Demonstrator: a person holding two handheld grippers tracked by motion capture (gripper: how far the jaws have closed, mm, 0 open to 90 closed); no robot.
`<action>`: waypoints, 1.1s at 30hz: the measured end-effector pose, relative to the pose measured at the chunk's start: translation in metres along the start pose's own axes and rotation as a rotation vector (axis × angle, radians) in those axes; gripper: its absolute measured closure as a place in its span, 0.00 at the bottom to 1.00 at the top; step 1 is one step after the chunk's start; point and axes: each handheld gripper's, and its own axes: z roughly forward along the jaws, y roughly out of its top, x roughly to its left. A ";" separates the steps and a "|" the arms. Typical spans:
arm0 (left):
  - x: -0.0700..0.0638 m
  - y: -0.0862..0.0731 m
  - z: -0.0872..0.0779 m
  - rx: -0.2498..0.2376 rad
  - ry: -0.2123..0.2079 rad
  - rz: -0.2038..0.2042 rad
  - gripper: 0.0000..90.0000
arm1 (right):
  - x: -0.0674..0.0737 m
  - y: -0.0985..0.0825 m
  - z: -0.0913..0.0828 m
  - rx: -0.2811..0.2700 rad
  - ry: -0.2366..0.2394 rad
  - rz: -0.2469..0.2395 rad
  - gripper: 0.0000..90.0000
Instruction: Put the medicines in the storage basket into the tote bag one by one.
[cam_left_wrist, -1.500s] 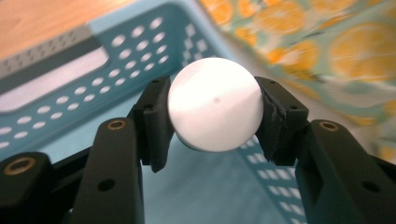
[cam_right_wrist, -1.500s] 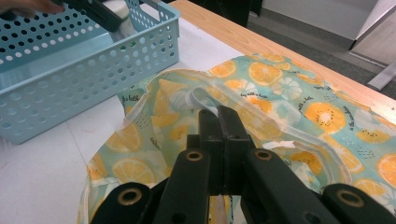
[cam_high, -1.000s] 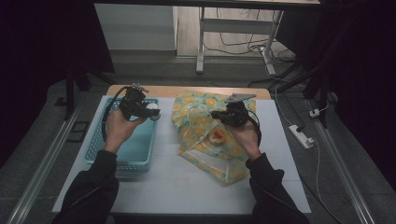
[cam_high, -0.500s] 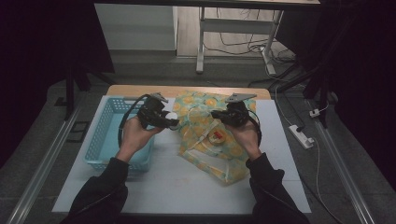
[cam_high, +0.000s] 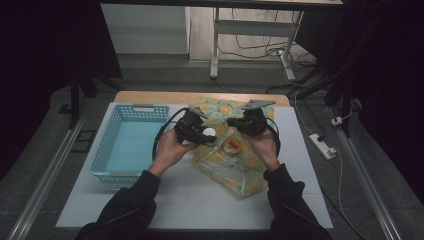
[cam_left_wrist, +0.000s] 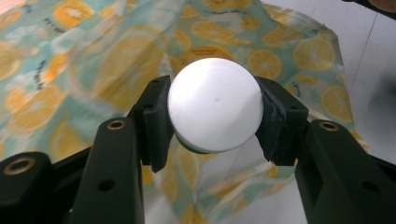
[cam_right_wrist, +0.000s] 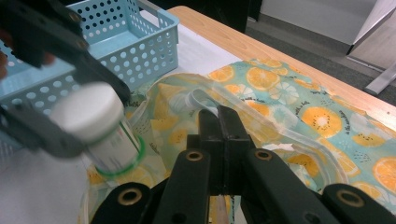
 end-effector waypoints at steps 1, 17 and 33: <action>-0.002 0.002 0.004 0.000 -0.001 0.006 0.56 | 0.000 0.000 0.000 0.000 -0.002 0.000 1.00; -0.007 0.015 0.065 -0.006 0.004 0.015 0.56 | -0.002 -0.001 -0.001 0.001 -0.016 0.003 1.00; -0.006 0.018 0.096 -0.022 0.035 0.026 0.55 | -0.006 -0.004 0.002 0.013 -0.041 0.006 1.00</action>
